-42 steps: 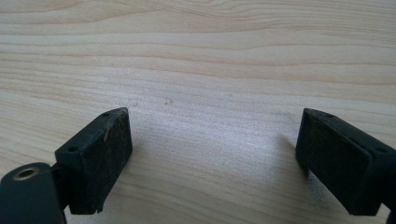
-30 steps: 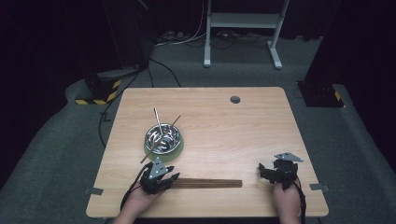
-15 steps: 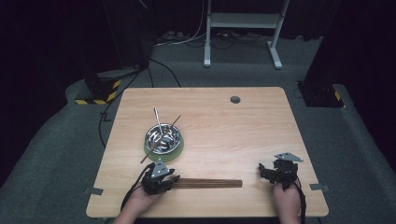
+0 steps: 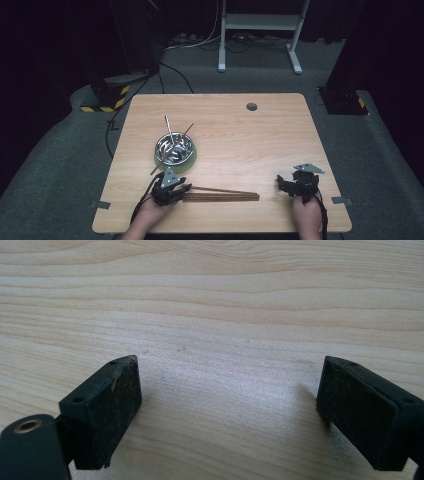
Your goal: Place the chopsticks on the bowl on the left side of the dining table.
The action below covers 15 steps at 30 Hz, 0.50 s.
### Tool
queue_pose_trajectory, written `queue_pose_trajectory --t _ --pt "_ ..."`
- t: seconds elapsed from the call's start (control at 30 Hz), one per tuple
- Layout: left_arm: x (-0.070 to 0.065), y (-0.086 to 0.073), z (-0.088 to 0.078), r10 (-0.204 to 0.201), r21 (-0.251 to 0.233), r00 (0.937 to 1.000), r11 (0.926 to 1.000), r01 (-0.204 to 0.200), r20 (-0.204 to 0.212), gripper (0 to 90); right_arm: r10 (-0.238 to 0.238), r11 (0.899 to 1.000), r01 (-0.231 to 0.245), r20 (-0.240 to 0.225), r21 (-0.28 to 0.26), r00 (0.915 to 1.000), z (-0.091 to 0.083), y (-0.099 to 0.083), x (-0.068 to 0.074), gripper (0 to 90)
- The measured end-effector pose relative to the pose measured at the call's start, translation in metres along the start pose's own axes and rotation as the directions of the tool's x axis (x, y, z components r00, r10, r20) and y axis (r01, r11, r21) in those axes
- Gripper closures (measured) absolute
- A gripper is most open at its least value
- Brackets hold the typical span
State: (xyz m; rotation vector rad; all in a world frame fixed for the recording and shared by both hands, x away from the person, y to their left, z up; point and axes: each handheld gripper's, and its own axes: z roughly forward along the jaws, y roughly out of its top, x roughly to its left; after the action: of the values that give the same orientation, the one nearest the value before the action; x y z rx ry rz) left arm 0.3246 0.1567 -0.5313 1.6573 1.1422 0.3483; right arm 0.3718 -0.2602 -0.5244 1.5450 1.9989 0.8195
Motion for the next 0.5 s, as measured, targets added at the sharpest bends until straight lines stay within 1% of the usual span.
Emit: queue_pose_trajectory --t 0.03,0.07,0.1,0.13,0.17,0.2,0.27,0.3,0.33,0.37,0.43,0.47,0.5 --pt "-0.0002 -0.0009 0.0006 0.017 0.016 0.9998 0.9997 -0.017 0.003 63.0 -0.005 1.0 0.005 0.0 -0.002 1.0 0.0001 -0.0001 -0.0004 10.7" --pt "-0.0015 -0.0019 0.0028 0.007 0.017 1.0 0.9998 -0.007 0.003 63.2 -0.002 1.0 0.002 0.0 0.0 1.0 0.0 0.0 -0.0001 10.7" --pt "-0.0009 -0.002 0.0043 0.016 0.029 0.9999 0.9995 -0.016 0.004 64.8 0.001 1.0 -0.001 0.0 0.0 1.0 0.0 0.0 0.0001 10.7" --pt "-0.0009 -0.002 0.0043 0.016 0.029 0.9999 0.9995 -0.016 0.004 66.2 0.001 1.0 -0.001 0.0 0.0 1.0 0.0 0.0 0.0001 10.7" --pt "-0.0006 -0.0015 0.0051 0.012 0.023 0.9999 0.9997 -0.012 0.005 67.5 0.002 1.0 -0.002 0.0 0.0 1.0 0.0 0.0 0.0002 10.7" --pt "-0.0002 -0.0011 0.0056 -0.002 0.015 0.9999 0.9999 0.001 0.015 68.5 0.001 1.0 -0.001 0.0 0.0 1.0 0.0 0.0 0.0001 10.7" --pt "-0.0002 -0.0011 0.0053 -0.005 0.014 0.9999 0.9999 0.005 0.015 72.7 0.001 1.0 -0.001 0.0 0.0 1.0 0.0 0.0 0.0002 10.7" --pt "0.0002 -0.001 0.0047 -0.002 0.019 0.9998 0.9998 0.002 0.02 72.7 0.001 1.0 -0.001 0.0 0.0 1.0 0.0 0.0 0.0002 10.7" --pt "-0.0004 -0.0014 0.0044 -0.012 0.017 0.9997 0.9998 0.011 0.024 76.5 0.002 1.0 -0.002 0.0 0.001 1.0 0.0 0.0 0.0002 10.7" --pt "-0.0004 -0.0014 0.0044 -0.012 0.017 0.9997 0.9998 0.011 0.024 77.4 0.002 1.0 -0.002 0.0 0.001 1.0 0.0 0.0 0.0002 10.7" --pt "0.0001 -0.0017 0.0032 0.004 0.028 0.9996 0.9996 -0.005 0.03 78.8 0.002 1.0 -0.002 0.0 0.0 1.0 0.0 0.0 0.0002 10.7" --pt "-0.0003 -0.0023 0.0021 0.003 0.03 0.9995 0.9995 -0.004 0.03 79.2 0.002 1.0 -0.002 0.0 0.001 1.0 0.0 0.0 0.0002 10.7" --pt "0.0003 -0.0022 0.0016 0.014 0.035 0.9992 0.9993 -0.015 0.038 79.7 0.002 1.0 -0.002 0.0 0.001 1.0 0.0 0.0 0.0002 10.7"
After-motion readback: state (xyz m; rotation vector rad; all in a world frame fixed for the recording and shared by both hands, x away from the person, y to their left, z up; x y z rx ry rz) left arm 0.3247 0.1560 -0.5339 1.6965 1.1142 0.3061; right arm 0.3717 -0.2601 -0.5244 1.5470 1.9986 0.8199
